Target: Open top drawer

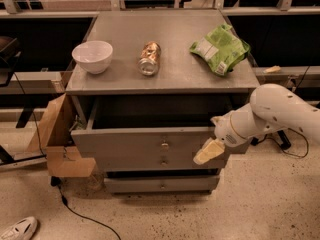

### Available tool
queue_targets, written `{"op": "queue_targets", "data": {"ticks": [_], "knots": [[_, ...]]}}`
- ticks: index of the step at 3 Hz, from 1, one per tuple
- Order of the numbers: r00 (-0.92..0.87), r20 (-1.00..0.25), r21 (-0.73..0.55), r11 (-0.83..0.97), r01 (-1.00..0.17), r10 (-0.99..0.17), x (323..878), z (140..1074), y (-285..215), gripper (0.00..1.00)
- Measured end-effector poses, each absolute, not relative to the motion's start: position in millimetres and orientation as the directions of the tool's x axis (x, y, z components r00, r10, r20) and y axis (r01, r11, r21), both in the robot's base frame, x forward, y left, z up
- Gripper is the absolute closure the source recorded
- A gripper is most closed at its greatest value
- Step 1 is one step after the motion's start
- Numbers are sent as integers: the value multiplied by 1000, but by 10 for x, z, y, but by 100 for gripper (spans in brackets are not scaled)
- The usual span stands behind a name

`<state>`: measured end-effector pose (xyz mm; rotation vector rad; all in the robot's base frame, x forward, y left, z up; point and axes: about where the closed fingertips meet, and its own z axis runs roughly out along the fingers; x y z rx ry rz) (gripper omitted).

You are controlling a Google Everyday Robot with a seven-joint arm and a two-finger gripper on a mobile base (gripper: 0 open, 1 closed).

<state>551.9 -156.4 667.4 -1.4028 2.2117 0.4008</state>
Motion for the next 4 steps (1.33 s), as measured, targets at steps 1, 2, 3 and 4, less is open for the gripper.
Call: {"op": "queue_targets", "data": {"ticks": [1,2,3,4], "knots": [[-365,-525,-12,435,-900,-769,5492,6690,-1628,42],[-365,-525,-12,435,-900,-769,5494,6753,-1629,66],[-373,-511,-15,442,-897,-774,5448,6790,-1710,96],[-397,-471,-26,462,-886,-788,5311,6802,-1928,100]]}}
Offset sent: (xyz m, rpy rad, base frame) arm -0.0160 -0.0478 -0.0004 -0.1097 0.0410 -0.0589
